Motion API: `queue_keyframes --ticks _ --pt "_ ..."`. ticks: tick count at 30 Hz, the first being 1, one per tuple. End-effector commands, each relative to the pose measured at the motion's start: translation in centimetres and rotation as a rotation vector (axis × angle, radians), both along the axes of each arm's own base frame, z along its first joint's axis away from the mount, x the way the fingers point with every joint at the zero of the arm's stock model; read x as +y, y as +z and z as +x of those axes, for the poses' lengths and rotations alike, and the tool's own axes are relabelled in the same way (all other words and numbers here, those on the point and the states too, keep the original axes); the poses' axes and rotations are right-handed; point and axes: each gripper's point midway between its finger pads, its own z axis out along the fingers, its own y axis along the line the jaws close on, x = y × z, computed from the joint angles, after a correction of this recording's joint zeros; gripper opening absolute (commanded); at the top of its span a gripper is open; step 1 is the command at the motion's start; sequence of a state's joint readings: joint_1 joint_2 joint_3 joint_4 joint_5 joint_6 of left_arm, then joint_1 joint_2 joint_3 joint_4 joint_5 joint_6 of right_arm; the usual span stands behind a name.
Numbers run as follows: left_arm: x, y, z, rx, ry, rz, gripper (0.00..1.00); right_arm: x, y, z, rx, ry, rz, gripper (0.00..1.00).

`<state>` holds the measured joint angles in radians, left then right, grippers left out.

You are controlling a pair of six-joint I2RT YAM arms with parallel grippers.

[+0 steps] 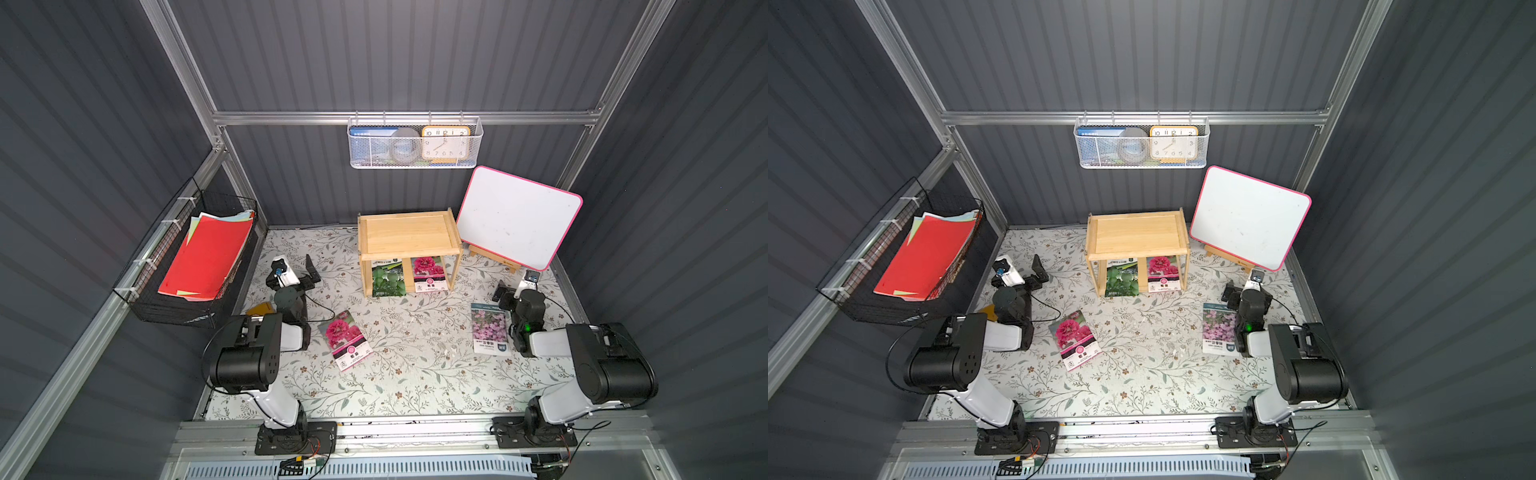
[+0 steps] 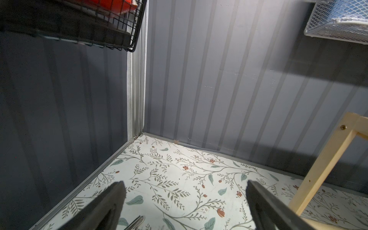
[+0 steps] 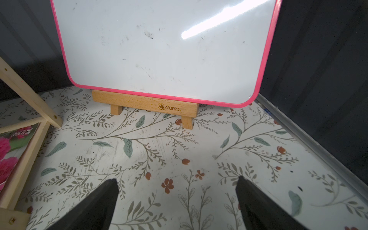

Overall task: Take the seed bag off the shelf
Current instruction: Reset both arms

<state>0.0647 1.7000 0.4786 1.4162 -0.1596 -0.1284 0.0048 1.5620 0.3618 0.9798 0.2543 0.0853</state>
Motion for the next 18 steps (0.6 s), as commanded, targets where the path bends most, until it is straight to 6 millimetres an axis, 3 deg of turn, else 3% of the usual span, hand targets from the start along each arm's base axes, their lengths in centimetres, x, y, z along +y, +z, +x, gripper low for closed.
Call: queue_keyframes --ticks 1,18 --pt "-0.01 -0.29 0.03 0.013 -0.005 0.017 1.0 0.02 0.07 -0.03 -0.012 0.001 0.001 0.99" --pt "0.05 -0.37 0.09 0.018 -0.009 0.017 1.0 0.04 0.05 -0.03 -0.011 0.002 0.001 0.99"
